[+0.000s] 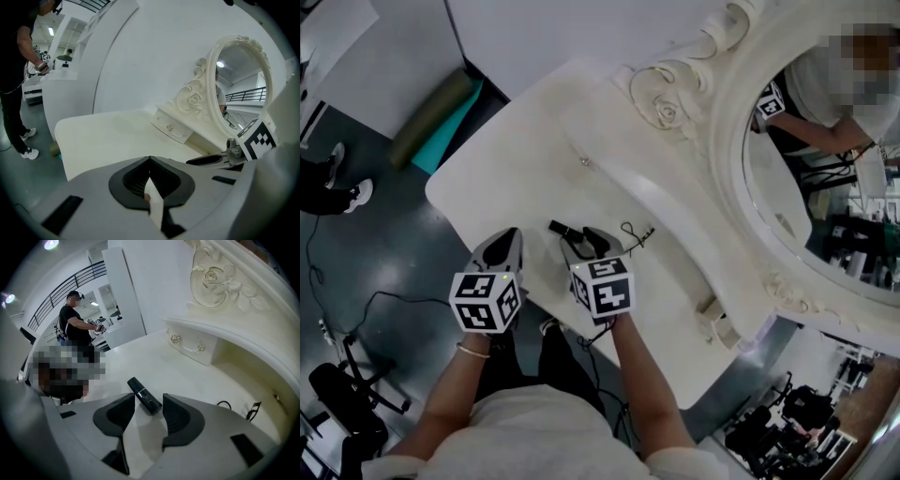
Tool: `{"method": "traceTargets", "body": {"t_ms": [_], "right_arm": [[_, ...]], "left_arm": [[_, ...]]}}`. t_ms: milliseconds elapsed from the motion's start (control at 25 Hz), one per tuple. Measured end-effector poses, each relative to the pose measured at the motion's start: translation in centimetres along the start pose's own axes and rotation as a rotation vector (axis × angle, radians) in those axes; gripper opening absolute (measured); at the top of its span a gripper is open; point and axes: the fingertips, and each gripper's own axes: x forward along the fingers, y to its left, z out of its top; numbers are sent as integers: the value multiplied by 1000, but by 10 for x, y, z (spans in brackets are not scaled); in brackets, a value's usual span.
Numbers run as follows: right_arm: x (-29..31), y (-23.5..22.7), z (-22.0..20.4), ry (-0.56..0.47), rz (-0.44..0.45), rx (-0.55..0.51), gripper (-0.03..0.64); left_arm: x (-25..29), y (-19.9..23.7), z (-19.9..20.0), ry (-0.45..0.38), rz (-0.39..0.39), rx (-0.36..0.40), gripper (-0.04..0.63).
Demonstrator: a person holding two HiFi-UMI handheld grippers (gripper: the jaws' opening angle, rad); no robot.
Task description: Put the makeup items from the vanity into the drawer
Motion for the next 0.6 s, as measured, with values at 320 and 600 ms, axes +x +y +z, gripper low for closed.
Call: {"method": "traceTargets", "body": {"t_ms": [320, 600], "right_arm": [[0, 1, -8, 13, -43, 20, 146], [1, -1, -8, -3, -87, 32, 117]], "left_arm": [[-1, 5, -3, 8, 4, 3, 3], [-2, 9, -6, 18, -5, 10, 3]]}}
